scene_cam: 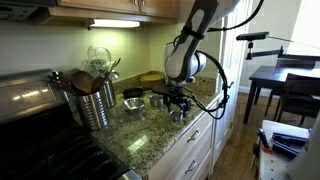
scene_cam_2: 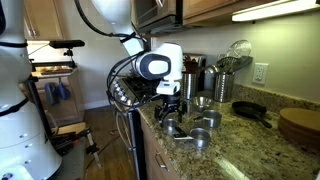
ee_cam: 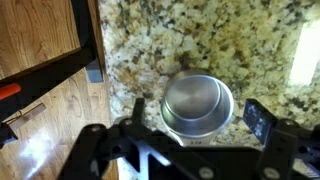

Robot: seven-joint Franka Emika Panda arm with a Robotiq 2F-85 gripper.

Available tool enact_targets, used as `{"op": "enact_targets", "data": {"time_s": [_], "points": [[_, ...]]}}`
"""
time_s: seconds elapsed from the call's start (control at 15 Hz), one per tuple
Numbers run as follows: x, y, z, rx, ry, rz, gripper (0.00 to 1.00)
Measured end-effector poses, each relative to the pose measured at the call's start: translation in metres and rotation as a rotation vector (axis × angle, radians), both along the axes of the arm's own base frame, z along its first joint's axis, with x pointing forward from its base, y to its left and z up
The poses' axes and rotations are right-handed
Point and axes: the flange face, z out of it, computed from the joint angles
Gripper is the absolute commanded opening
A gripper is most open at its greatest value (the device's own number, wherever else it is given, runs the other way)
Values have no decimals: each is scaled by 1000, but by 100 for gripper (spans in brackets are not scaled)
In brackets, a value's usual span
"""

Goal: Stack the pots set on the counter

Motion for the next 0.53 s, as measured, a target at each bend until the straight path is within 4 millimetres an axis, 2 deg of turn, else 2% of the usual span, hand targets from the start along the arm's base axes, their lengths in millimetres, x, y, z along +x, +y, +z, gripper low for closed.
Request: {"op": "enact_targets", "data": {"time_s": [0.07,0.13,0.4,0.53], "points": [[0,-2,-1,-2,2,-3,75],[-1,-4,-2,-3,3,-5,73],[-3,-8,-9,-5,18,-6,45],[-1,-7,-8,-6,16,-3,36]]}}
